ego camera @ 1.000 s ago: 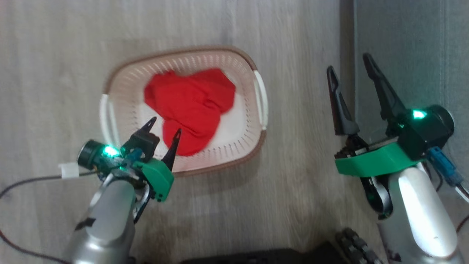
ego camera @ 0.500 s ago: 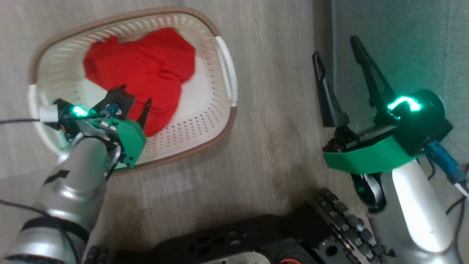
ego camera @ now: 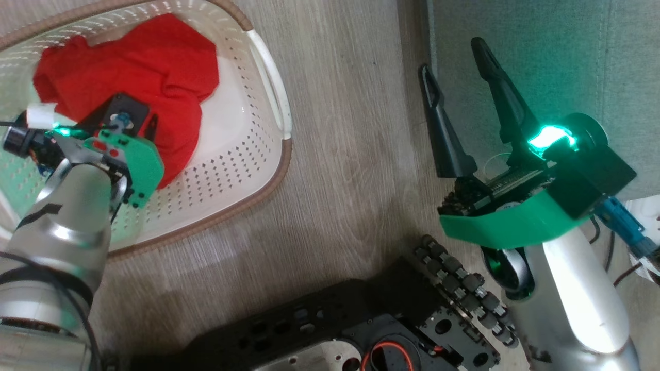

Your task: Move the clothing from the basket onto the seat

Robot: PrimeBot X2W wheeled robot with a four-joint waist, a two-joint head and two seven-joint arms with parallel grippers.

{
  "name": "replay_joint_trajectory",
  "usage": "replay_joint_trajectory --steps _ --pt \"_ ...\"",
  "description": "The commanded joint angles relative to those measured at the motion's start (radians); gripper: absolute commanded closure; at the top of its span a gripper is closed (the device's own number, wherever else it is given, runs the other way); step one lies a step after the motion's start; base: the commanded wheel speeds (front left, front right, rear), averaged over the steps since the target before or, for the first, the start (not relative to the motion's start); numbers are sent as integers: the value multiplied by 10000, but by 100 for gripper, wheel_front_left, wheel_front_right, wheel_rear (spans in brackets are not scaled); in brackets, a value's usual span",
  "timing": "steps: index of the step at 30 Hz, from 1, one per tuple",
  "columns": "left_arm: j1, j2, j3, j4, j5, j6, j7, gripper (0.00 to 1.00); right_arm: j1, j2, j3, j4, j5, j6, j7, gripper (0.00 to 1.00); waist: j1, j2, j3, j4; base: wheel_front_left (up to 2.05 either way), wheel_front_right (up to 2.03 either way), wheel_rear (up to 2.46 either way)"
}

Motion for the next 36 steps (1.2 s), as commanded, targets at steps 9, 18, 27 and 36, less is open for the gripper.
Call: replay_joint_trajectory --steps 9,18,27,36 --pt "-345 446 -69 396 51 380 444 0 882 112 299 -701 149 -2 -65 0 0 0 455 -26 0 0 0" --pt "-752 482 -317 482 49 254 974 0 1047 112 358 -895 95 -2 -65 0 0 0 717 25 0 0 0" --pt "-738 504 -531 506 -121 -256 1393 100 912 112 375 -807 118 -2 -65 0 0 0 711 44 0 0 0" --pt "-599 402 -342 510 -599 -358 1115 100 422 112 325 -662 160 -2 -65 0 0 0 448 78 0 0 0"
